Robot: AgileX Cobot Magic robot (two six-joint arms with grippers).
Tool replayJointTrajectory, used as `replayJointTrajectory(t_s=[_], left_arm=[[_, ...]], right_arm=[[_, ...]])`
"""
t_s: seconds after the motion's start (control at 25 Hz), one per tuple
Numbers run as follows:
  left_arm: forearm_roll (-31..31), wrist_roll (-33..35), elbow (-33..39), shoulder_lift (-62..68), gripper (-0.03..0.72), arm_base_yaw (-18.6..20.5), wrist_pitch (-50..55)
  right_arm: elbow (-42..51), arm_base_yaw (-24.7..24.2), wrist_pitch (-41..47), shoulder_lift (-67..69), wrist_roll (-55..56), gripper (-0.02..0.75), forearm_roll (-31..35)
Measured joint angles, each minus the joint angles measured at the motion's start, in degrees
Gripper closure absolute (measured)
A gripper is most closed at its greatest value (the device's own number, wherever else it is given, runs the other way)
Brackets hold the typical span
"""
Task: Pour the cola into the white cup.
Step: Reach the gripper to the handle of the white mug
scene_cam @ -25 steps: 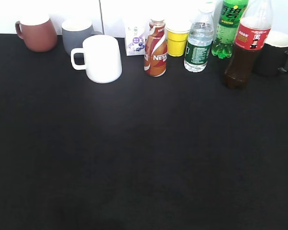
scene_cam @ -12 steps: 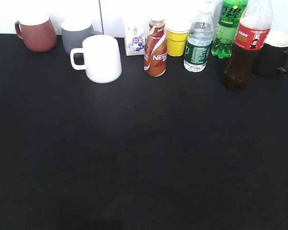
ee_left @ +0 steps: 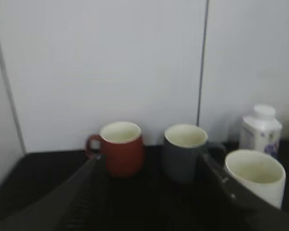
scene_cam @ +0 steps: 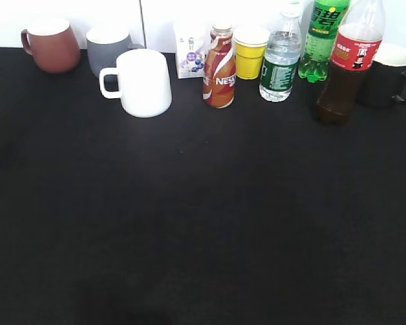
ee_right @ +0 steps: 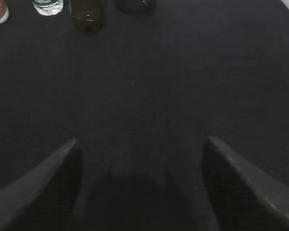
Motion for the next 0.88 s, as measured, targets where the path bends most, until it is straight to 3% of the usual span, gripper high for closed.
replayJointTrajectory(t_s=[0.16, 0.32, 0.6, 0.88], left_arm=[[0.0, 0.0, 0.02, 21.26, 0.249, -4.75, -17.08], [0.49, -0.04, -3.99, 34.9, 0.249, -6.46, -22.37], [1.92, -3.78, -19.18, 48.92, 0.25, -6.46, -22.93], [1.97, -4.75, -31.62, 58.49, 0.333, -6.46, -19.88]], right_arm=[[0.0, 0.0, 0.0, 0.0, 0.0, 0.152, 0.0], [0.0, 0.0, 0.0, 0.0, 0.0, 0.153, 0.0], [0.0, 0.0, 0.0, 0.0, 0.0, 0.152, 0.0], [0.0, 0.0, 0.0, 0.0, 0.0, 0.153, 0.0]])
